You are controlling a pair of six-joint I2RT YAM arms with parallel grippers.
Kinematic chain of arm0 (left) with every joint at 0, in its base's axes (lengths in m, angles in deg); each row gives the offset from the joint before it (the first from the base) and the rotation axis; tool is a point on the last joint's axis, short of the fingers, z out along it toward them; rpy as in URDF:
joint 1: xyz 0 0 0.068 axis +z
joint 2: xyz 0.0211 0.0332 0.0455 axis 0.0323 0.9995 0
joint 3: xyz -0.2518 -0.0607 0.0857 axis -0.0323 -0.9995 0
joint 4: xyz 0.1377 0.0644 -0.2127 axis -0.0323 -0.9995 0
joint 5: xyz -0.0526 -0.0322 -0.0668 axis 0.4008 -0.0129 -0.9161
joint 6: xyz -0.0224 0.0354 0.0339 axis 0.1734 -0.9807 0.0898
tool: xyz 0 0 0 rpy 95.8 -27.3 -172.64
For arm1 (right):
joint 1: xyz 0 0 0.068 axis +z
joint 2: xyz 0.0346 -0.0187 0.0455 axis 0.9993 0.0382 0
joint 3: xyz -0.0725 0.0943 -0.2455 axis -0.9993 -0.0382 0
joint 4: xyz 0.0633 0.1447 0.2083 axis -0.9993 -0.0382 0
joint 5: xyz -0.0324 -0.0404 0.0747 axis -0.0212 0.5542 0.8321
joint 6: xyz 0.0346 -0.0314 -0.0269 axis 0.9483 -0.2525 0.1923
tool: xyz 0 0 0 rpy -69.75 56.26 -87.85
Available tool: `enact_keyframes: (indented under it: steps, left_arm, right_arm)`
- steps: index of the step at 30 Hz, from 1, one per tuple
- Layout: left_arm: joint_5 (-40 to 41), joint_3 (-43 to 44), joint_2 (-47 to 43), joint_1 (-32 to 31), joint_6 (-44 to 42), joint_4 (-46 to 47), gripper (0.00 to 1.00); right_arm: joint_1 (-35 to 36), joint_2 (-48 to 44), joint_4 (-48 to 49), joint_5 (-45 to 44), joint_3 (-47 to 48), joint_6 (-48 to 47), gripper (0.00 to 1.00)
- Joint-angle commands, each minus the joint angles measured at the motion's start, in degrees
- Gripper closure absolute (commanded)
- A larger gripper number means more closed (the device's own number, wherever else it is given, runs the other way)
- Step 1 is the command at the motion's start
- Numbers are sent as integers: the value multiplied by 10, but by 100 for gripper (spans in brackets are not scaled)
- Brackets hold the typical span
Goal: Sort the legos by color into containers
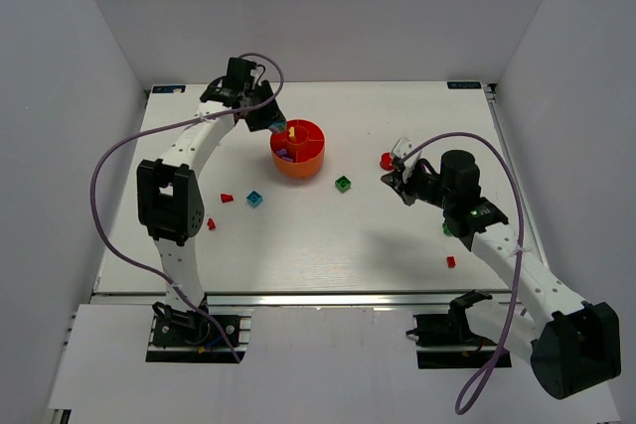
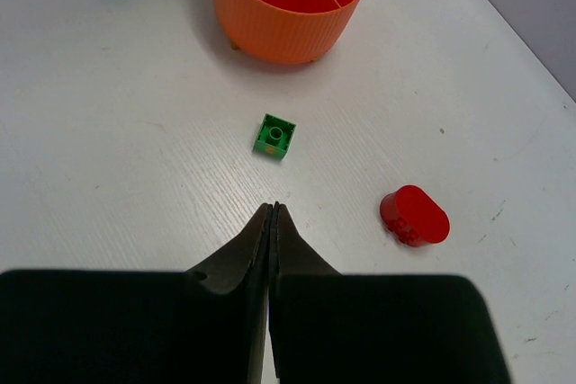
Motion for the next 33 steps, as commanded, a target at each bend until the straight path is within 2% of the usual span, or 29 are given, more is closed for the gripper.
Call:
enact_keyframes:
  steps: [1,11,22,33]
  left_arm:
    - [-5,28,7,3,25,-5,100]
    - [40,65,18,3,106,-49,100]
    - [36,90,36,-2,185,-84,96]
    - [53,112,54,-9,219,-92,92]
  right_arm:
    - [-2,-13,22,14,-5,8,100]
    - [-8,-18,22,22,-6,8,100]
    - [-8,-16,21,26,-7,8,100]
    - [-11,-19,20,30,-8,7,100]
